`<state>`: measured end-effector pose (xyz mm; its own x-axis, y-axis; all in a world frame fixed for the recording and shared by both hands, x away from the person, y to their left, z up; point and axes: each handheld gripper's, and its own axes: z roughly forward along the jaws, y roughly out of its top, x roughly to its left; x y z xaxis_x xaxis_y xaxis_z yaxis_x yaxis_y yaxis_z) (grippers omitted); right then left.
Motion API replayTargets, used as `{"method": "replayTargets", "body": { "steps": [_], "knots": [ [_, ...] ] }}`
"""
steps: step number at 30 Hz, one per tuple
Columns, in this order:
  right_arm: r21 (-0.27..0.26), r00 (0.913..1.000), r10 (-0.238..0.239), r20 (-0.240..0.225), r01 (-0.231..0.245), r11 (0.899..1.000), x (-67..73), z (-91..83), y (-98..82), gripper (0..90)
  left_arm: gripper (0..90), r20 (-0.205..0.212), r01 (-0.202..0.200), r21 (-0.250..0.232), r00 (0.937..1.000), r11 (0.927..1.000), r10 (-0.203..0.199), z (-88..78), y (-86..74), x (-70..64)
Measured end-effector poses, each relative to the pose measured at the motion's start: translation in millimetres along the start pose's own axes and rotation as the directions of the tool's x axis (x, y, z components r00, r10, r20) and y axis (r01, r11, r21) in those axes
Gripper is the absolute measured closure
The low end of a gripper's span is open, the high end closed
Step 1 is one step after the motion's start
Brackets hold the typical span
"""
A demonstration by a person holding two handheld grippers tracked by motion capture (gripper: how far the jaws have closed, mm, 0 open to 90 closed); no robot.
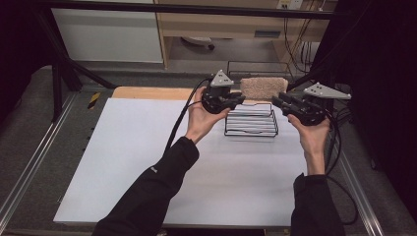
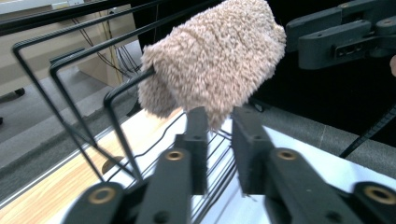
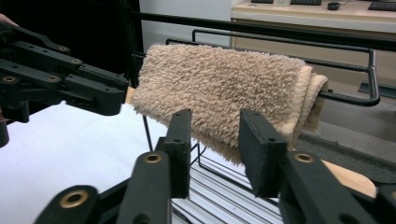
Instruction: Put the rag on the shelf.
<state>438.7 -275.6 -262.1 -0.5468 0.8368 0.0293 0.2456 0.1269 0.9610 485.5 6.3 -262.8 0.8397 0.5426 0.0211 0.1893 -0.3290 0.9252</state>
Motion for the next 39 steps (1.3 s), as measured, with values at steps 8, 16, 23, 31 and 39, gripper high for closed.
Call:
{"method": "replayTargets", "body": {
  "steps": [8, 16, 23, 31, 39],
  "knots": [
    [0.016, 0.9993, 0.036, -0.009, -0.036, 0.999, 10.4, -9.9, -3.5, 37.9, 51.5, -0.043, 0.004, 0.015, 0.9991, 0.9999, -0.003, -31.1, -22.7, 2.5],
    [0.059, 0.9973, 0.054, -0.049, -0.051, 0.997, 28.4, -11.8, -19.3, 18.2, 31.3, -0.07, 0.071, 0.052, 0.9953, 0.9961, -0.067, -64.7, -67.4, 10.6],
    [0.115, 0.9946, 0.049, -0.091, -0.038, 0.993, 41.4, -4.2, -35.1, 8.0, 17.7, -0.096, 0.105, 0.072, 0.9905, 0.9919, -0.098, -92.8, -104.5, 15.8],
    [0.146, 0.9927, 0.039, -0.114, -0.022, 0.989, 55.5, 1.5, -57.9, 2.3, 11.8, -0.143, 0.134, 0.077, 0.9822, 0.988, -0.122, -127.2, -154.5, 20.0],
    [0.197, 0.9865, 0.076, -0.146, -0.046, 0.979, 60.8, 4.5, -99.1, 0.7, 10.9, -0.166, 0.177, 0.093, 0.9729, 0.9798, -0.161, -154.3, -199.1, 22.7]
  ]
}}
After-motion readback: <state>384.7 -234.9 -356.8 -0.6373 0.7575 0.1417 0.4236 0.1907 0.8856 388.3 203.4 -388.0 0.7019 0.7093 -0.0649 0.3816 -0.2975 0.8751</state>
